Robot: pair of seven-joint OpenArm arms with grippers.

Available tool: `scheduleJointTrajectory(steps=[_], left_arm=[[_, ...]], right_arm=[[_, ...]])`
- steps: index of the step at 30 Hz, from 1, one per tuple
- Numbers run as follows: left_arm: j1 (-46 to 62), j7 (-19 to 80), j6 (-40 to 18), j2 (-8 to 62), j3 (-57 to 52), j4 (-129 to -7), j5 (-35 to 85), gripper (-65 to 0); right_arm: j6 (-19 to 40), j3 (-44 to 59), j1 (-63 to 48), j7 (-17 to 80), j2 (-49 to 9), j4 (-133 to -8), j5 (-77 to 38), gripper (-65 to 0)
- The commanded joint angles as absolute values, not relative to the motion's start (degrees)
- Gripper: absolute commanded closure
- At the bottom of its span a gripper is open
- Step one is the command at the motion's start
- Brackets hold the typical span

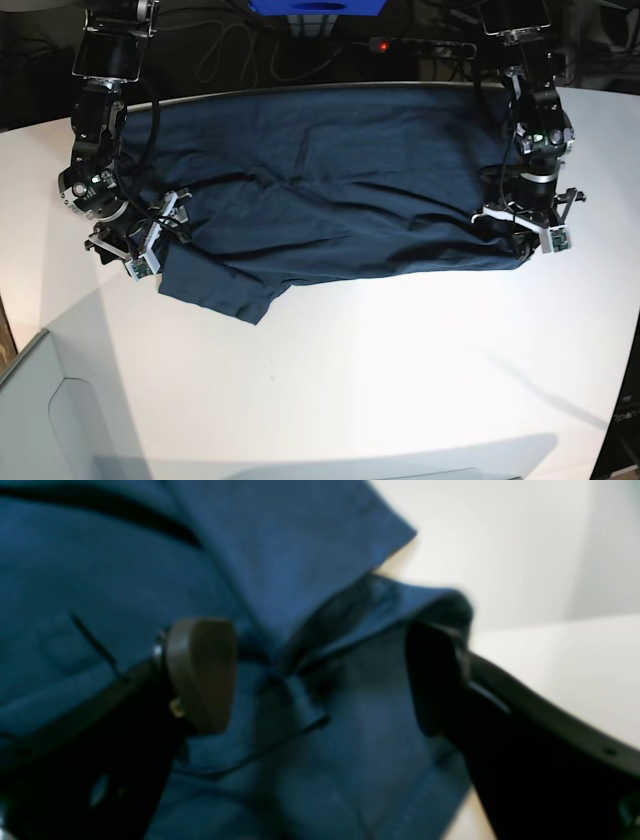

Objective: Fold the T-shirt properly
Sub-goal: 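Lift the strip with both grippers and pull it back toward the robot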

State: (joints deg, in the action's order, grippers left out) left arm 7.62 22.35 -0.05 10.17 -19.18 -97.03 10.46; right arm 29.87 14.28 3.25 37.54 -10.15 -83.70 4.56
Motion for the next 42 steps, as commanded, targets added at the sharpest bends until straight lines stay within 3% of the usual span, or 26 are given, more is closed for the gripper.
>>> scheduleJointTrajectory(steps=[1, 12, 21, 25, 26, 42], left_arm=[[6.9, 20.9, 0.0, 10.6, -19.4, -97.9, 10.7, 0.0], [6.7, 20.9, 0.0, 10.8, -19.2, -94.7, 10.7, 0.0], [6.7, 20.9, 0.0, 11.0, -19.3, -94.8, 10.7, 0.0], [6.7, 20.9, 0.0, 11.0, -19.3, -94.7, 10.7, 0.0], [6.7, 20.9, 0.0, 11.0, -19.3, -94.7, 10.7, 0.0], [2.9, 20.9, 0.0, 10.8, -19.0, -94.1, 10.7, 0.0]], right_arm=[[30.1, 14.5, 5.5, 36.4, -10.6, -83.0, 4.1, -51.0], [30.1, 14.5, 11.5, 36.4, -10.9, -79.7, 4.1, -47.8], [30.1, 14.5, 14.5, 35.1, -10.9, -73.2, 4.1, -26.2], [30.1, 14.5, 14.5, 33.0, -11.0, -73.2, 4.1, -2.6], [30.1, 14.5, 14.5, 32.8, -11.0, -73.2, 4.1, 0.0], [30.1, 15.0, 10.0, 32.9, -14.2, -92.2, 4.0, -0.5]])
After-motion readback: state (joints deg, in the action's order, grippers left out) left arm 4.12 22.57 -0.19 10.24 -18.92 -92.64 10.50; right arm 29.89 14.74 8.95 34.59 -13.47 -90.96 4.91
